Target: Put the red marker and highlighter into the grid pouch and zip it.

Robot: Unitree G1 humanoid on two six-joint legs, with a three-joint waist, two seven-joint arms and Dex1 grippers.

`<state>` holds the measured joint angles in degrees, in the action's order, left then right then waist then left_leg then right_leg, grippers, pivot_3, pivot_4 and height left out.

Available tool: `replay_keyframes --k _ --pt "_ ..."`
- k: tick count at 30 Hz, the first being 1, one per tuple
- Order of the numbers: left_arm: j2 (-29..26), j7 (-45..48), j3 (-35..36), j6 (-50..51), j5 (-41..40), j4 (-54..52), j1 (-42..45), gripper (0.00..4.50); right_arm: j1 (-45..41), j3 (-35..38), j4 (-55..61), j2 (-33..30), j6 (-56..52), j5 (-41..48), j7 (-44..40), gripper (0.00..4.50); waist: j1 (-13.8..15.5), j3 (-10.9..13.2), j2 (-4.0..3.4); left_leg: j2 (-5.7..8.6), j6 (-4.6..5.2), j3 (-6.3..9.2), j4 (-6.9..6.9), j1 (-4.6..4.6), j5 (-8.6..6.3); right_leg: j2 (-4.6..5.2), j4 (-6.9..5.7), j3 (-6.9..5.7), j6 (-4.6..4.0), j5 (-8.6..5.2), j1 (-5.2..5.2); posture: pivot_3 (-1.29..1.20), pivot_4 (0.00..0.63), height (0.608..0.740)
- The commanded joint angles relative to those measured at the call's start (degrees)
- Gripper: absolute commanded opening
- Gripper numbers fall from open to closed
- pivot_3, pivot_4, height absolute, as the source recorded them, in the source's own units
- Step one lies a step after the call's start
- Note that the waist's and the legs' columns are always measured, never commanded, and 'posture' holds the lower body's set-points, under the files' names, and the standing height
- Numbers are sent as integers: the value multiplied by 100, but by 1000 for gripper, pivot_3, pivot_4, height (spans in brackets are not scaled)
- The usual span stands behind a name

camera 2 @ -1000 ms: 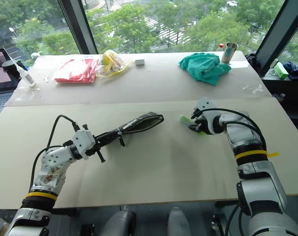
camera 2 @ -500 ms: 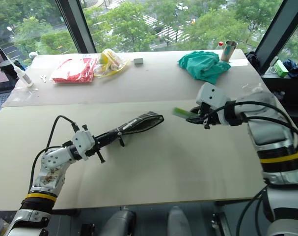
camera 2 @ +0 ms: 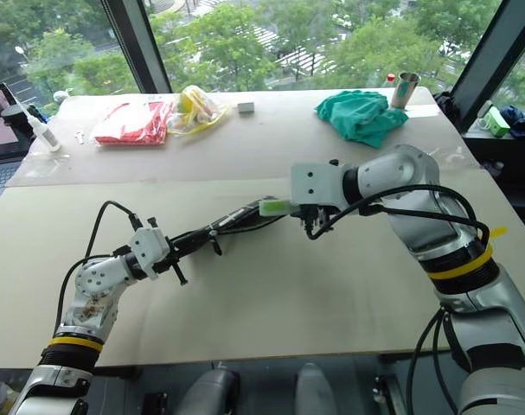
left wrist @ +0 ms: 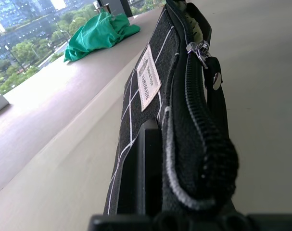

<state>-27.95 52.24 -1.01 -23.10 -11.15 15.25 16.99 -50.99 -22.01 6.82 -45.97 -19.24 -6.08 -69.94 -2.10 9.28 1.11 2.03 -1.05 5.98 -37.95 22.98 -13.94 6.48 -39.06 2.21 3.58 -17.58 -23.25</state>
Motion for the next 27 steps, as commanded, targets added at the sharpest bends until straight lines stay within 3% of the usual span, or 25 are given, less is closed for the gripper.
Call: replay_keyframes --k 1,12,20,27 --pt "13 -29 32 -69 -45 -72 14 0 -139 -60 88 -70 353 -211 -138 1009 -9 0 0 0 0 0 0 -1 0 0 0 0 0 0 0 0 150 740" --pt "30 -39 30 -72 -30 -79 -13 0 -240 -296 -75 296 340 -628 -97 1009 -33 0 0 -1 0 0 0 -3 0 -2 -2 0 0 0 0 0 150 740" --pt "66 -36 0 -96 -3 6 58 0 -469 -863 -81 1147 90 -970 -97 1009 -45 0 0 -1 -3 3 0 -3 2 -2 -5 0 0 0 -2 0 150 740" --pt "121 -53 -26 -128 8 44 72 0 -586 -1018 -614 2173 50 -1250 605 1009 -46 0 0 0 -24 10 0 -5 14 -2 -12 -2 0 0 -3 0 150 740"
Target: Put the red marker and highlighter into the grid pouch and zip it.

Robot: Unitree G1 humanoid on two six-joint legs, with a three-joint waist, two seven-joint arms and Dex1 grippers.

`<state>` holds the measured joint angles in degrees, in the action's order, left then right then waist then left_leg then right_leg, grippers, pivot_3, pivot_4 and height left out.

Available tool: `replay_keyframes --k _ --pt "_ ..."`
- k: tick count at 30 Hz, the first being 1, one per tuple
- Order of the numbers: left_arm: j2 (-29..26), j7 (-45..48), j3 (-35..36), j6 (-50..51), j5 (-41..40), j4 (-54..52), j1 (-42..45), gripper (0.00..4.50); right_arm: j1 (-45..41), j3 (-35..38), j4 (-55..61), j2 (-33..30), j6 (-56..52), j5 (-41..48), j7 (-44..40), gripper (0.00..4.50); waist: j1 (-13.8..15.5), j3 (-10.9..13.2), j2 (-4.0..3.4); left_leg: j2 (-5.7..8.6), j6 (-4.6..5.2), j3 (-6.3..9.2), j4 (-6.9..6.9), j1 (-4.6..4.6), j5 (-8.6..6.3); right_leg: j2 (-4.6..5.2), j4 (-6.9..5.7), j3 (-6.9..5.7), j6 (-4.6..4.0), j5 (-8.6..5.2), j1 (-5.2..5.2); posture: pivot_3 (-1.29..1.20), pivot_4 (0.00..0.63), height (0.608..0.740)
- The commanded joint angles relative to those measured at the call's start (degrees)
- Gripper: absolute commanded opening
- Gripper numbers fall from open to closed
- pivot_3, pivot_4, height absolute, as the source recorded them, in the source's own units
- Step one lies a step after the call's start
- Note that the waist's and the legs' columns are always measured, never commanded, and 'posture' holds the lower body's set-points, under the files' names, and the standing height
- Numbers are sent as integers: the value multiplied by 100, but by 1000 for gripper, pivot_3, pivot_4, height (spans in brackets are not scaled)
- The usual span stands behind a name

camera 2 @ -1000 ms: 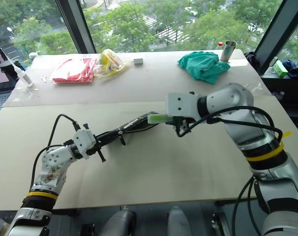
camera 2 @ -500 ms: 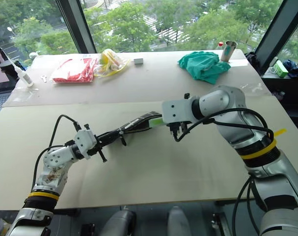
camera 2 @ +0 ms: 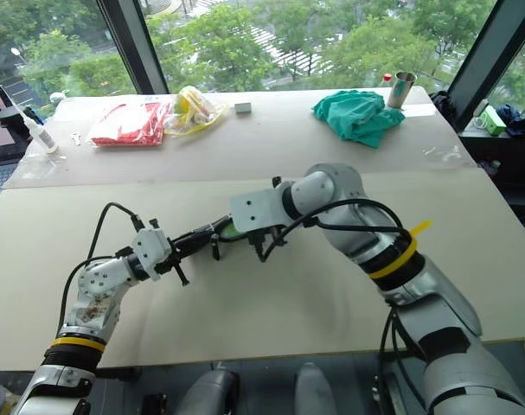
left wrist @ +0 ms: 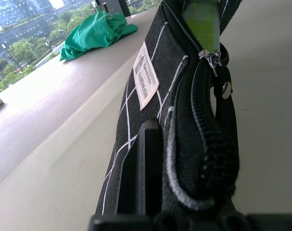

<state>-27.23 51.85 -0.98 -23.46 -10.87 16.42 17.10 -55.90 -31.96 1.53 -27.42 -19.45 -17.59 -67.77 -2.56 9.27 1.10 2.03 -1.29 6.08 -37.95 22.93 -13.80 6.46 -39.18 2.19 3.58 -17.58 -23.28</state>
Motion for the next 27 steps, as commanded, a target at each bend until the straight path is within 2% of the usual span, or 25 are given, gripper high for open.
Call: replay_keyframes --k 1,2,4,9,10,15,17,21,24,27 --pt "55 -23 -30 -94 -16 -77 61 0 -80 7 -240 445 143 -145 586 1009 -2 0 0 1 0 0 0 0 0 0 0 0 0 0 0 0 150 740" --pt "59 -31 -29 -95 -16 -81 60 0 -52 36 -379 523 156 -186 728 2009 -4 0 0 1 -1 0 0 0 1 0 0 0 0 0 -1 0 150 740" --pt "62 -44 -27 -97 -11 -83 54 0 -9 55 -517 512 229 -263 840 2536 -6 0 0 0 -2 2 0 -2 1 0 -3 1 0 0 -1 0 150 740" --pt "42 -28 -22 -97 -16 -77 32 0 -31 62 -456 347 365 -173 601 4241 3 0 0 4 -20 2 0 2 12 3 -3 0 0 0 -3 0 150 740" --pt "41 -30 -20 -96 -18 -77 36 0 -11 46 -395 326 391 -127 536 4451 -3 0 0 3 -20 2 0 2 12 2 -2 0 0 0 -3 0 150 740" --pt "49 -47 -11 -88 -21 -90 46 0 -69 371 -86 80 155 272 107 4451 -17 0 0 2 -6 2 1 2 4 0 -4 0 0 0 -4 0 150 740" --pt "46 -50 -7 -83 -24 -104 28 0 -300 799 -233 -81 81 496 126 4451 -6 0 0 2 1 2 1 2 0 1 -2 0 0 0 -4 0 150 740" --pt "32 -63 -5 -72 -28 -138 -28 0 -281 1848 163 -819 -540 1759 -709 4451 54 0 0 4 3 4 1 7 -2 2 2 -2 0 0 -3 0 150 740" --pt "28 -69 0 -63 -34 -144 -19 0 512 2313 947 -1170 -1926 2888 -1122 4451 43 -2 3 2 19 6 2 4 -12 2 10 -4 0 0 6 0 150 740" --pt "23 -70 8 -64 -44 -142 -18 0 1660 2275 1531 -1561 -2555 3171 -1043 4451 42 -6 9 -5 30 7 5 -4 -18 -4 8 -7 0 0 13 0 150 740"
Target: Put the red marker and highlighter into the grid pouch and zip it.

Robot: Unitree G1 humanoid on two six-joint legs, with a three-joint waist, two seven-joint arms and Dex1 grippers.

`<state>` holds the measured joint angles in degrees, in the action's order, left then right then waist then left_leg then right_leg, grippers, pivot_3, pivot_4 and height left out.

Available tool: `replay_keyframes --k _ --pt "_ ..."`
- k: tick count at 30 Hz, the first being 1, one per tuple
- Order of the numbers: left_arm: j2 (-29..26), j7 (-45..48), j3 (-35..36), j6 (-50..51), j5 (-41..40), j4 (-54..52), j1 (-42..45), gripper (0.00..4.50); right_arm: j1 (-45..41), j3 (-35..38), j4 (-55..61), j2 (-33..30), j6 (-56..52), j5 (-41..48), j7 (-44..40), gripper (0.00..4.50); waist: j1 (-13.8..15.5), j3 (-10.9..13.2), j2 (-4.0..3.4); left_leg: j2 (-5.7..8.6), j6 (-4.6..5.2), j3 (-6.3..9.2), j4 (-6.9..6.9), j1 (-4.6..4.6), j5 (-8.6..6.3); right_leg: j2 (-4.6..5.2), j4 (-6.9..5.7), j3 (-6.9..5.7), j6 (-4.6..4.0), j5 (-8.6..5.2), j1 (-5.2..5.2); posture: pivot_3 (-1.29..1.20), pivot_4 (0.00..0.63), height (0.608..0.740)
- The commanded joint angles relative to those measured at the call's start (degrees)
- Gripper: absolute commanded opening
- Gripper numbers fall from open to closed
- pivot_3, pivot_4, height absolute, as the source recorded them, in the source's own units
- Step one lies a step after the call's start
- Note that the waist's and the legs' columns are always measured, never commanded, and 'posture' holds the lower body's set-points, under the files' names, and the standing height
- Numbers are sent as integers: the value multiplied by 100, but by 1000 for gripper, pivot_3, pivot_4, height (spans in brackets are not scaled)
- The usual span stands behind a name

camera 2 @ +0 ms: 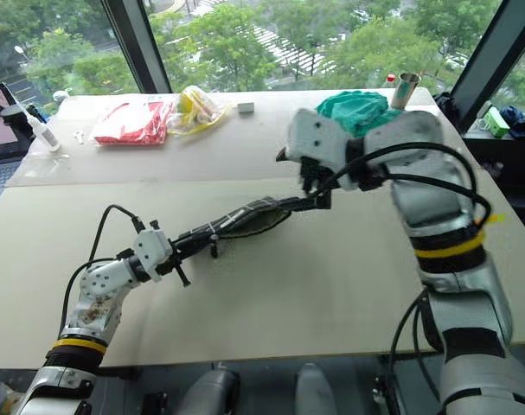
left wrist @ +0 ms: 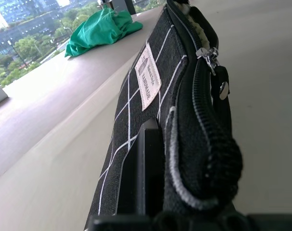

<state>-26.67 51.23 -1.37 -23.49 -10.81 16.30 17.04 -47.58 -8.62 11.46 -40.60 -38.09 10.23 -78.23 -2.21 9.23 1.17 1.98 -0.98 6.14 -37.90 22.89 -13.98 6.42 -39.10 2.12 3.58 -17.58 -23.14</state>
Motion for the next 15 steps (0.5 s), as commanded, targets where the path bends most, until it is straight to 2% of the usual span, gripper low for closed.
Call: replay_keyframes --k 1,3,5,9,15 --pt "-34 -6 46 -60 -51 -135 -18 0 1127 -84 631 -275 -876 441 148 4451 8 -1 1 0 0 0 0 1 0 1 0 -1 0 0 0 0 150 740" --pt "-37 0 45 -50 -58 -153 -36 0 1516 -116 700 -82 -1240 469 633 4451 -7 1 -1 8 -1 -11 -2 6 1 8 -2 12 0 0 -10 0 150 740" --pt "-48 17 47 -38 -70 -170 -53 0 1696 -190 638 410 -1739 434 1320 4451 -51 1 -1 7 -1 -14 -5 1 1 7 -8 24 0 0 -12 0 150 740" --pt "-77 58 45 -24 -77 -172 -32 0 1607 -256 391 1392 -2495 429 2411 4451 -45 1 -1 -3 -2 -8 -4 -12 2 -6 -22 23 0 0 -10 0 150 740" --pt "-99 108 68 -5 -92 -122 75 0 1209 -257 130 2607 -3001 719 3261 4451 -20 1 -1 7 -7 5 -5 -5 4 6 -14 23 0 0 -12 0 150 740"
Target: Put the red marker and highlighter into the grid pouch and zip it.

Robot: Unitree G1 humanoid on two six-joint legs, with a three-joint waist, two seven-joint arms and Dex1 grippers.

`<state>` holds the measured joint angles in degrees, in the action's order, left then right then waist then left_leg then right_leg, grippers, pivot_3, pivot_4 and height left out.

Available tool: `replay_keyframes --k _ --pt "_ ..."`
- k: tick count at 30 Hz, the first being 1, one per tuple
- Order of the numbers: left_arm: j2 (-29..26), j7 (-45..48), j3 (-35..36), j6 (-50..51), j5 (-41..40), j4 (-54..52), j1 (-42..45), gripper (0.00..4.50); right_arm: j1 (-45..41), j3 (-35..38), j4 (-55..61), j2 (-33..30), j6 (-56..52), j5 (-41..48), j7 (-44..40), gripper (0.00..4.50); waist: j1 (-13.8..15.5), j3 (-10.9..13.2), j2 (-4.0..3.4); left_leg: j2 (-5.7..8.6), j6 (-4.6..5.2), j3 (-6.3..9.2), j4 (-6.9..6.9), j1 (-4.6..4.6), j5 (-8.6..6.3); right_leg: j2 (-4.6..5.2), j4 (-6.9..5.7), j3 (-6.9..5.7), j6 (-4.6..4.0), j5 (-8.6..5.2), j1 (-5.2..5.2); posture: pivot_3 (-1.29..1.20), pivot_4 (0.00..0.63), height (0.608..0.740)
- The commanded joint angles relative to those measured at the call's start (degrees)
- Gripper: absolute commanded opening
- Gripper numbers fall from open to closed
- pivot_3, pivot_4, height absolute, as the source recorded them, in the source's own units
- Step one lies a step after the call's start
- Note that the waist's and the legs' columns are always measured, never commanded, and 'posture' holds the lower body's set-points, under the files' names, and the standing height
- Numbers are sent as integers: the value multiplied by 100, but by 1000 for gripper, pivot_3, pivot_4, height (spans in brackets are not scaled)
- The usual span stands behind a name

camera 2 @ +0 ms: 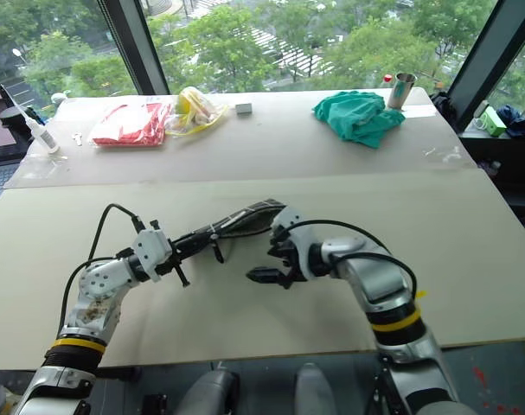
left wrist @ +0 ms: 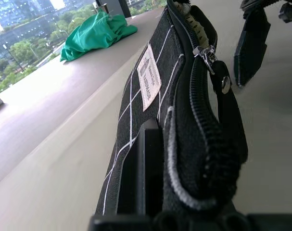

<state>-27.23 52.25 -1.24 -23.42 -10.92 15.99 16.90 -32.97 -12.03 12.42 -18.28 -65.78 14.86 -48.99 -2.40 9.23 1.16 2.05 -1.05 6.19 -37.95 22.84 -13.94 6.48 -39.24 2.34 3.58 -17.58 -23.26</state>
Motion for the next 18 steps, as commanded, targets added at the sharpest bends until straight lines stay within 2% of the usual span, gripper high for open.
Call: replay_keyframes --k 1,7,15,18 --pt "-36 5 50 -9 -77 -91 101 0 -311 70 -13 522 -272 278 430 4451 0 0 0 0 0 2 0 0 0 -1 -2 -1 0 0 0 0 150 740" --pt "-9 20 19 -13 -71 -102 108 0 -701 341 -238 1230 -640 640 861 4451 -18 0 0 -1 0 12 0 -1 0 -1 -5 -3 0 0 -1 0 150 740" --pt "-14 29 20 6 -80 -123 85 0 -1048 490 -447 1637 -702 816 1409 4451 -30 -1 -1 -1 0 17 1 -1 0 -1 -8 -2 0 0 -5 0 150 740" --pt "-12 12 23 7 -78 -117 78 0 -1061 400 -358 1562 -674 866 1450 3806 -30 -1 -2 0 0 18 1 -1 0 -1 -10 -2 0 0 -6 0 150 740"
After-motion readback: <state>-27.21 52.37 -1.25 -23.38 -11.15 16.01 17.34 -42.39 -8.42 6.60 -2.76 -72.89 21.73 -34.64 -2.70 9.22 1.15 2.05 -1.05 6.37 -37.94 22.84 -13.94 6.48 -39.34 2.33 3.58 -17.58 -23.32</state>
